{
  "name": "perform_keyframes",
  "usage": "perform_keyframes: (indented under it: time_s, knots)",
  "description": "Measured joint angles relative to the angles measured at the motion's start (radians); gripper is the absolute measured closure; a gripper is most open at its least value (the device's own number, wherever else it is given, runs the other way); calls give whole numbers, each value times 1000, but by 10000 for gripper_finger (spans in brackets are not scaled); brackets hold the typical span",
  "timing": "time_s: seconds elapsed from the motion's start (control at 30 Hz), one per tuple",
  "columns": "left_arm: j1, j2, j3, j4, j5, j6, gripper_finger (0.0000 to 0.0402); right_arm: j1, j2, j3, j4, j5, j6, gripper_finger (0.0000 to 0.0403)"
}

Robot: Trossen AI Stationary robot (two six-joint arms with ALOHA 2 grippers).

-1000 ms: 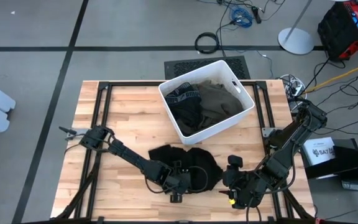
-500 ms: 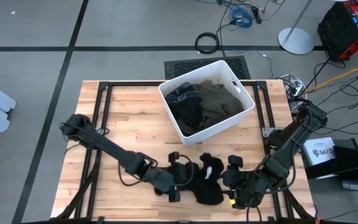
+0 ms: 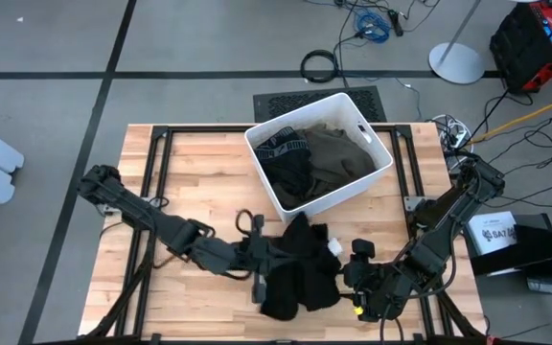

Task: Sort clothes
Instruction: Put the black shirt into the white bin

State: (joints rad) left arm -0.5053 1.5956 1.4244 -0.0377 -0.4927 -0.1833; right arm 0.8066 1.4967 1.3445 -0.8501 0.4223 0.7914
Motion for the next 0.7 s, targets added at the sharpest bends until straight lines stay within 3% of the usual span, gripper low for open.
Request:
perform_keyframes:
  time_s: [0.23,0.37,0.6,0.7]
  knots:
    - [1,-42,2,-51,12,-38,400,0,0,0,0,0,0,161]
    - [1,-19,-11,-259,128,-168,400,0,0,0,0,0,0,161]
    - [1,32,-24,-825,308,-426,400,0,0,0,0,1,0,161]
    - [1,62,-24,-888,336,-468,400,-3,0,0,0,25,-9,161]
